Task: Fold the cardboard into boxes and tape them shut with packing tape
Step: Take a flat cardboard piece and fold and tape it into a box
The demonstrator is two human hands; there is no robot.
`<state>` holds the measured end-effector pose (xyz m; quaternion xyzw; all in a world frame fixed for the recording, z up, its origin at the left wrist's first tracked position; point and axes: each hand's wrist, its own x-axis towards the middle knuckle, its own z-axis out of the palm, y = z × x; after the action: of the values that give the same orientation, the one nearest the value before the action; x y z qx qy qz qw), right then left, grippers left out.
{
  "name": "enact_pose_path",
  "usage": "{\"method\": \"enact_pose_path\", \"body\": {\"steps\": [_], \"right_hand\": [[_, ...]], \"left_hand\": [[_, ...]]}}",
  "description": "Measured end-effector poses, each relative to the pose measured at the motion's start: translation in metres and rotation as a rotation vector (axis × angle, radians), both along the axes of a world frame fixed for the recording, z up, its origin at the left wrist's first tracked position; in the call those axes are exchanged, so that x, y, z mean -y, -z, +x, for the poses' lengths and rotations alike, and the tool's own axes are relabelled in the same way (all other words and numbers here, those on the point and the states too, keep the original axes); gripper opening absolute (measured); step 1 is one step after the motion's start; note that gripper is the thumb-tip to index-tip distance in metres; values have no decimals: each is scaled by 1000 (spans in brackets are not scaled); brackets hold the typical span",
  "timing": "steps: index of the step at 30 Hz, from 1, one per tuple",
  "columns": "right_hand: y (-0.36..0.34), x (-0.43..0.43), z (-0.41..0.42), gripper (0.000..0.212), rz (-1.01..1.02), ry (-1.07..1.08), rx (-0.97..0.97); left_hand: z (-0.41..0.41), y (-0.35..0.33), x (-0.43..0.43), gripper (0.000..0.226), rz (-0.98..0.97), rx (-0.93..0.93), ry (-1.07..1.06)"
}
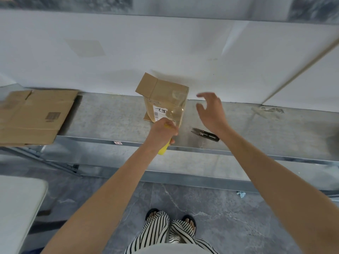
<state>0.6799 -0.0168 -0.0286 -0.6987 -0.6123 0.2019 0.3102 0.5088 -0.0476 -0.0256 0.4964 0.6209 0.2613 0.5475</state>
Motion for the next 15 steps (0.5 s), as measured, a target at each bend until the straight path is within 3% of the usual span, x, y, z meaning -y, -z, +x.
{"method": "enact_pose_path", "body": {"steps": [3, 6, 9, 15], "right_hand": [[-32, -25, -22, 37, 87, -149, -53], [-35, -37, -37, 44, -75, -339, 28], [-31, -38, -36, 44, -150, -334, -28], [-36, -31, -27, 47, -164, -271, 225]], "left_hand": [[-2, 6, 2, 7, 109, -242, -3], [-6, 10, 6, 9, 154, -333, -9], [-16, 12, 9, 11, 200, -410, 4], [-54, 12, 6, 19, 250, -509, 35]]}}
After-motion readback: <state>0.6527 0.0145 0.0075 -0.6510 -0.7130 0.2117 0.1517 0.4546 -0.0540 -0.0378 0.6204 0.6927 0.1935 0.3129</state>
